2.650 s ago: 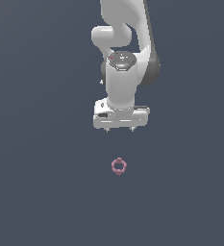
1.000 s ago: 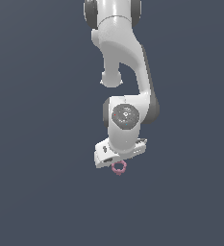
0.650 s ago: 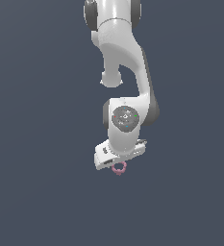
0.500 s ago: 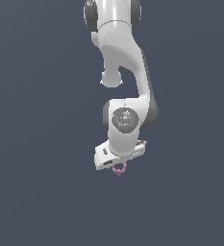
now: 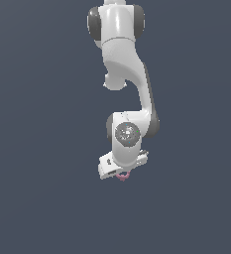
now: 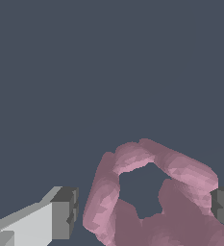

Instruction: Pick up the object and move it to a goal position.

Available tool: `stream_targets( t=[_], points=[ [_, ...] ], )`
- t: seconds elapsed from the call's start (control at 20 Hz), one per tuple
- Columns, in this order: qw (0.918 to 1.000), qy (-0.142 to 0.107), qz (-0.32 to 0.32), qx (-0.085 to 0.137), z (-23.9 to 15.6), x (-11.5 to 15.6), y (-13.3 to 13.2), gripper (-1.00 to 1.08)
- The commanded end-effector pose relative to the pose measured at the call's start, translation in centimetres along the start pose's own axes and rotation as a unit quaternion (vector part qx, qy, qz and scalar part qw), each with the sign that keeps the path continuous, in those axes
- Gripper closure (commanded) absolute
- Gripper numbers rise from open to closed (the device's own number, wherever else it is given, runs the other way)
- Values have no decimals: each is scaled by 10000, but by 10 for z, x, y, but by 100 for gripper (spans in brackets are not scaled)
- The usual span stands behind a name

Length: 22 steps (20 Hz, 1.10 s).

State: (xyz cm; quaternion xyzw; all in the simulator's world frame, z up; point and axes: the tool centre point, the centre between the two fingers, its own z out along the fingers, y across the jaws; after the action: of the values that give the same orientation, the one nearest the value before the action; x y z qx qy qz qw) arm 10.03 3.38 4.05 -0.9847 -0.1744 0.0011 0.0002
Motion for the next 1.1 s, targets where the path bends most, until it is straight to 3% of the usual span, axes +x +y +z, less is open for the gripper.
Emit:
stream_targets(
  t=[0.0, 0.1, 0.15, 1.05],
  points=[
    [10000, 11, 0, -4, 2, 1, 0, -92],
    [10000, 11, 0, -4, 0, 2, 1, -92],
    [10000, 11, 0, -4, 0, 2, 1, 108],
    [10000, 11, 0, -4, -13, -1, -6, 108]
  ],
)
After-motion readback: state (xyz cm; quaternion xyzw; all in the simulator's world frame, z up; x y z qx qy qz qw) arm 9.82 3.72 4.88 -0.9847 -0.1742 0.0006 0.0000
